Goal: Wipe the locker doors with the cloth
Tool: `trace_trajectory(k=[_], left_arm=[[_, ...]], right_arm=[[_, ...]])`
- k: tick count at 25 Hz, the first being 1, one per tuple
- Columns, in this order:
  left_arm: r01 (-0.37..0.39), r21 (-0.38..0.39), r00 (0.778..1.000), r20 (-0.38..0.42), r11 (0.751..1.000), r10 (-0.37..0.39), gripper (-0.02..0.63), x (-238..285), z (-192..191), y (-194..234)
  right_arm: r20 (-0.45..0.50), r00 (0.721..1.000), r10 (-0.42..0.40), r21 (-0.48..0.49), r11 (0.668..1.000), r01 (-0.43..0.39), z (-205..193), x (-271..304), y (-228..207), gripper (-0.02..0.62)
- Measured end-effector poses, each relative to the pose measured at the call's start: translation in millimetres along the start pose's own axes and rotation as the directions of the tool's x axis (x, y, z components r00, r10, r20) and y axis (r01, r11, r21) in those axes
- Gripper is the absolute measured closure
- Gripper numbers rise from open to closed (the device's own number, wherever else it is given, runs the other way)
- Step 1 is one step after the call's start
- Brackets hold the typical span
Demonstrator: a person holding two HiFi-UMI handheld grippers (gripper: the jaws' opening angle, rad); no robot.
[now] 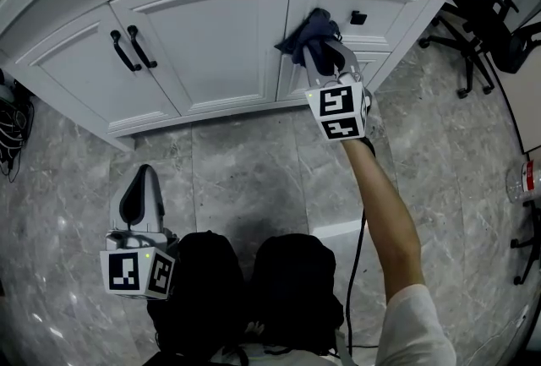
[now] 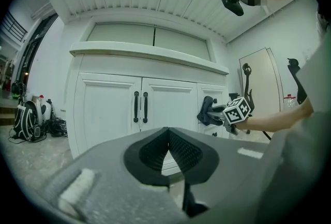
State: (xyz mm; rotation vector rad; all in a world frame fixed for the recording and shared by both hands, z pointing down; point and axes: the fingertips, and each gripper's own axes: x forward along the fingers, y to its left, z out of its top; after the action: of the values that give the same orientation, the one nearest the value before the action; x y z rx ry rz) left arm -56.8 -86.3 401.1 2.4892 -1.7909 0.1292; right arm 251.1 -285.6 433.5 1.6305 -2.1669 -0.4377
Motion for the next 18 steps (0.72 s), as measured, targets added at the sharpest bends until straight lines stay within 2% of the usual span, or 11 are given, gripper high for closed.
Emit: trace_trajectory(k=[5,10,14,18], left_arm=[[-0.004,0.004,1.0,0.004,1.0,0.004,0.604,-1.3,1.4,2.8],[0.004,0.01,1.0,-0.004,1.0,-0.004,0.604,-1.6,-2.0,-3.6],[-0.004,0.02,1.0,-0.014,1.0,0.004,0.604,-3.9,-2.0,-2.9],[-0.02,0.031,1.0,-0.015,0.999,0.02,0.604,-5.7,0.1,-0.3]], right_arm=[[0.041,0.999,0.031,-0.023,0.999,-0.03,2.1,-26.7,26.1,0.515],[-0.003,0.997,0.071,-0.081,0.994,-0.071,-25.9,-20.6,55.7,0.515],[-0.066,0.995,0.076,-0.095,0.992,-0.082,-52.5,1.6,55.9,0.515],[-0.101,0.993,0.069,-0.07,0.995,-0.076,-65.9,17.1,44.5,0.515]])
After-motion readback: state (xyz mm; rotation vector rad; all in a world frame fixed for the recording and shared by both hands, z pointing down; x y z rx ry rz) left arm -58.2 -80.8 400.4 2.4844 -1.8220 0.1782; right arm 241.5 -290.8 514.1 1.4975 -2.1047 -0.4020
